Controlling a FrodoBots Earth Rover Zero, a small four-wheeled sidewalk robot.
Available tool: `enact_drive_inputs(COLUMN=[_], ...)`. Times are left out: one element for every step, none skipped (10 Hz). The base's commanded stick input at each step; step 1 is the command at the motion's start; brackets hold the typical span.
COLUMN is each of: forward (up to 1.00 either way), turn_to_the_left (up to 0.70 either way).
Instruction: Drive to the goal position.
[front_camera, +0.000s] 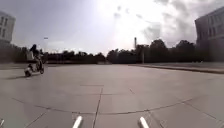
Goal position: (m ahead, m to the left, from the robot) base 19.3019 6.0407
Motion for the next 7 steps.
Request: enact_drive_inputs(forward=[0.99, 0.99, 0.99, 0.99, 0.99, 0.99, 0.99], turn_to_the_left=[0.19, 0.05, -0.01, -0.01, -0.01, -0.01, -0.01])
